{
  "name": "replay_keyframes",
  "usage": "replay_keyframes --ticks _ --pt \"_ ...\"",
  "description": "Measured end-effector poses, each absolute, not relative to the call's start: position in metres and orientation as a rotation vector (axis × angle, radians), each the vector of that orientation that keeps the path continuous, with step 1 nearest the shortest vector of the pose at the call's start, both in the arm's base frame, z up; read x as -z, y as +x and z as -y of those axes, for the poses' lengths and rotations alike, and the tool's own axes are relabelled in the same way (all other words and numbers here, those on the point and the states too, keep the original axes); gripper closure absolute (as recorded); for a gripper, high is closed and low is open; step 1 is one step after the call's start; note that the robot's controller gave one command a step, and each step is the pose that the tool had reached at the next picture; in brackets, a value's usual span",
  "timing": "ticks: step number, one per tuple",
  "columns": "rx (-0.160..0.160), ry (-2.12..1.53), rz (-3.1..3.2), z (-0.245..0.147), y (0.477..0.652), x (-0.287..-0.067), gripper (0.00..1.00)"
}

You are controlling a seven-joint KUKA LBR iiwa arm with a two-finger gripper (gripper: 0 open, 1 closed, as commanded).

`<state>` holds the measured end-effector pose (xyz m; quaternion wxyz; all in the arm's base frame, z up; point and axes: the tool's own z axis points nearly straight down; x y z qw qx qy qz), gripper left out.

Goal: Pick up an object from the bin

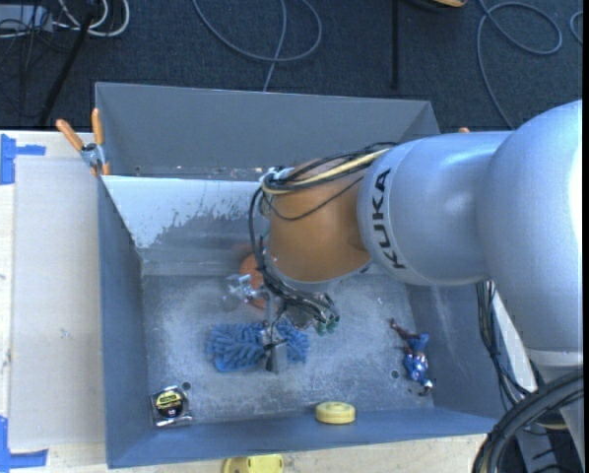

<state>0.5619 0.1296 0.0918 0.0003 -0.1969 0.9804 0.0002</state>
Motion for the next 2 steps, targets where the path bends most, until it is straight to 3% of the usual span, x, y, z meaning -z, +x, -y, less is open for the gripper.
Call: replay_keyframes --ticks 1,2 --pt "-0.001 -0.225 -3.134 -0.1242 0.5625 -0.0743 1.0" --pt "-0.001 -0.144 -3.137 -0.1233 0.5646 -0.0808 1.0"
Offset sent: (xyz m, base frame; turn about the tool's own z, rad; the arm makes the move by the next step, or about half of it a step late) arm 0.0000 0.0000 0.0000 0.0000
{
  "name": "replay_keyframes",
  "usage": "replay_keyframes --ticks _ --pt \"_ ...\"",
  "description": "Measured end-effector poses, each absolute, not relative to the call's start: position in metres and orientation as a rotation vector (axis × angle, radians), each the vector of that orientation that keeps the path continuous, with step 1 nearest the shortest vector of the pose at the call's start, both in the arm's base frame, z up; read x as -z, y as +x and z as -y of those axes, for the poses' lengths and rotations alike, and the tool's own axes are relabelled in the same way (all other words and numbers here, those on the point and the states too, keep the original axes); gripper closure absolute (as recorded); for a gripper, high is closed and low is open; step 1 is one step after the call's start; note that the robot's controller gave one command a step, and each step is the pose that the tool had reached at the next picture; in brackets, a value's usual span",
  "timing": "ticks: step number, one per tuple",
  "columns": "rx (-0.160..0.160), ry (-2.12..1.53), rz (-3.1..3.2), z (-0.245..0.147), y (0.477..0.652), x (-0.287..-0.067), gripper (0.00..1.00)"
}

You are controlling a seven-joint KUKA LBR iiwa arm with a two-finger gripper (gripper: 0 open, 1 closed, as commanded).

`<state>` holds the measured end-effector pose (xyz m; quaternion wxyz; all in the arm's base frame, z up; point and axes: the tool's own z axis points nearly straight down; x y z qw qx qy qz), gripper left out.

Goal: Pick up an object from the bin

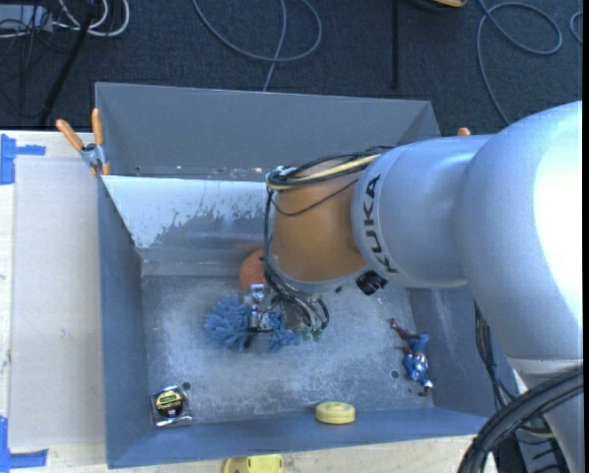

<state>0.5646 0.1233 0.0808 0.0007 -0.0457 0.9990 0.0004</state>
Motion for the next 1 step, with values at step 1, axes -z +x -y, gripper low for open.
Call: replay_keyframes --ticks 1 --pt "-0.002 -0.135 -3.132 -0.1244 0.6081 -0.2755 1.0"
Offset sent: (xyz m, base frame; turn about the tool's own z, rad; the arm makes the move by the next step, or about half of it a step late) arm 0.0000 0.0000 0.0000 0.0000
